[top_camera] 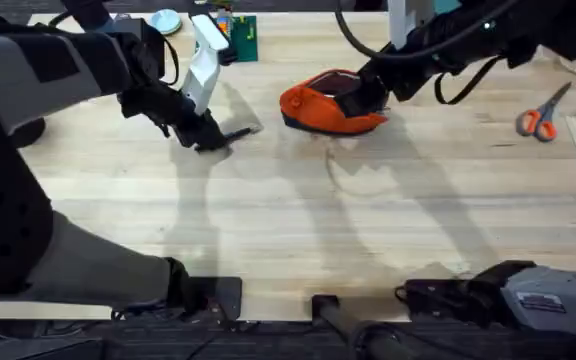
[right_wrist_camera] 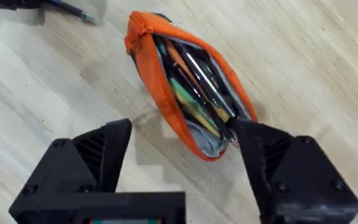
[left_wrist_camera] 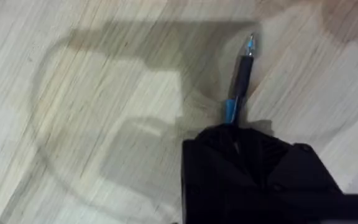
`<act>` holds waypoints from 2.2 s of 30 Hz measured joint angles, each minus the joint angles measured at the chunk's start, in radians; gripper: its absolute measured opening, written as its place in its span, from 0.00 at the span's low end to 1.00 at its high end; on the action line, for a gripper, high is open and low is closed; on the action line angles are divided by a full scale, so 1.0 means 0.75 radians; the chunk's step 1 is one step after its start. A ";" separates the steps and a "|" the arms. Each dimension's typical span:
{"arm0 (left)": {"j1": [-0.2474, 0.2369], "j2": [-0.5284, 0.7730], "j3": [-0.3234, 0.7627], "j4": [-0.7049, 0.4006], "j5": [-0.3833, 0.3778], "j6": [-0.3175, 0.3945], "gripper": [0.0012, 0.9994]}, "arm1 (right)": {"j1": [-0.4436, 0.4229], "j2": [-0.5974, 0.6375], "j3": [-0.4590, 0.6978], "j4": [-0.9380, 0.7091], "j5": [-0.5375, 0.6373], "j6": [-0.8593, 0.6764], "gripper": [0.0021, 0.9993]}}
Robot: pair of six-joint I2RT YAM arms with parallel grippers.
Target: Unzip the bag, pick up the pens from the table one at a time and place them inside, then zip the bag closed.
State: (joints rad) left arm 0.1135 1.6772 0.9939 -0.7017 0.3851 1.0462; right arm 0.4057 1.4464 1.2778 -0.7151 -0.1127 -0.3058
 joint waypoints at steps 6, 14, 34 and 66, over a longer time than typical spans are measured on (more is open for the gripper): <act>0.000 0.000 0.001 0.000 0.001 -0.021 0.04 | 0.000 -0.051 0.000 -0.030 0.000 0.000 1.00; 0.001 0.045 0.081 -0.021 -0.006 -0.061 0.04 | 0.000 -0.216 0.000 -0.111 0.000 0.000 1.00; -0.251 0.049 0.635 -0.279 -0.010 -0.095 0.04 | -0.197 -0.461 0.000 -0.442 -0.001 0.086 1.00; -0.767 0.049 0.798 -0.056 0.011 -0.098 0.04 | -0.199 -0.645 0.000 -0.490 -0.001 0.089 1.00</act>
State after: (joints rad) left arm -0.4619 1.7142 1.5925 -0.7441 0.3931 0.9726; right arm 0.2565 0.9623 1.2778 -1.0828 -0.1131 -0.2390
